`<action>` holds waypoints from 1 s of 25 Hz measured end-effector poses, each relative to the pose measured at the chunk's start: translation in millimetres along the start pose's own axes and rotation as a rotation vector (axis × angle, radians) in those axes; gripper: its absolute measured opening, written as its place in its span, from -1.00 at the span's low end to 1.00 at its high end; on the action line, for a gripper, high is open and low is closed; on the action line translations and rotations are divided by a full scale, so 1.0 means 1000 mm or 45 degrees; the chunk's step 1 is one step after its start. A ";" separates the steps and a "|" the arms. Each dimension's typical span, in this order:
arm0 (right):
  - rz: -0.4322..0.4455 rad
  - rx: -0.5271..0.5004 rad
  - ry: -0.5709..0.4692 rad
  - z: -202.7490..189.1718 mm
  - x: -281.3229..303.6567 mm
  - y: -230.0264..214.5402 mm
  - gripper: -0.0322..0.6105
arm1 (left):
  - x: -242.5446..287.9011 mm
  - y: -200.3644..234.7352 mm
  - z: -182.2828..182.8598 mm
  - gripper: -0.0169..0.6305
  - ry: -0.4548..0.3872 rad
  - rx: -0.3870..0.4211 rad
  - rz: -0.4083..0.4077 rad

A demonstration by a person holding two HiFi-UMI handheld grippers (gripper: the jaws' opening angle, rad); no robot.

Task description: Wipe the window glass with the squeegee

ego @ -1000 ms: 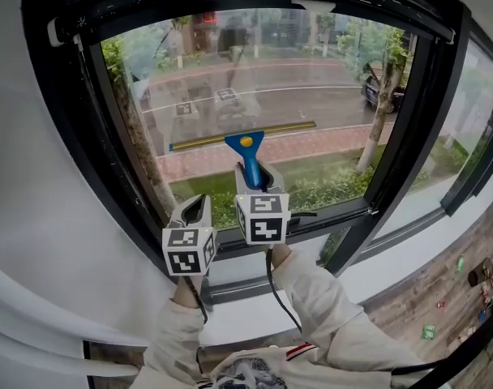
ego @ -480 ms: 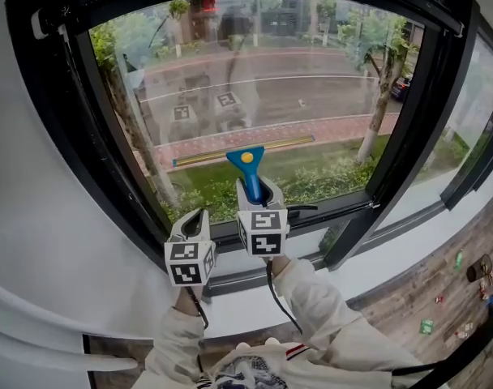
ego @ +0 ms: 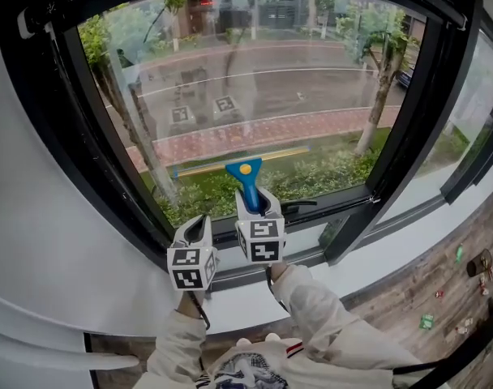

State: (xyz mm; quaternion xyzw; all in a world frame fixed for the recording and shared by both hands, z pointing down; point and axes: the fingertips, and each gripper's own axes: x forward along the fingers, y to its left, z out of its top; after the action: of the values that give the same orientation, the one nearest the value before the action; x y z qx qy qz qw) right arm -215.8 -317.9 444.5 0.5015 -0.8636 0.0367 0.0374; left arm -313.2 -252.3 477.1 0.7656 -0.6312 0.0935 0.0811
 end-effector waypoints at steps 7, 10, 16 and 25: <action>0.008 0.013 0.068 -0.039 0.001 -0.001 -0.49 | 0.006 -0.005 -0.018 -0.95 0.036 -0.008 -0.012; 0.008 0.018 0.107 -0.057 0.001 -0.001 -0.49 | 0.007 -0.005 -0.026 -0.95 0.057 -0.016 -0.011; 0.036 0.035 0.184 -0.092 0.000 0.004 -0.49 | 0.007 -0.003 -0.034 -0.95 0.088 -0.017 -0.007; 0.034 0.034 0.184 -0.111 0.001 0.005 -0.49 | 0.010 -0.005 -0.049 -0.95 0.130 -0.020 -0.007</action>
State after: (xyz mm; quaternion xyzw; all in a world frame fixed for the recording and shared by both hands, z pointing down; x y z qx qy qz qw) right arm -217.4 -305.7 554.5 0.4862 -0.8648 0.0849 0.0924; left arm -308.3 -249.2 527.2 0.7610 -0.6248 0.1272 0.1194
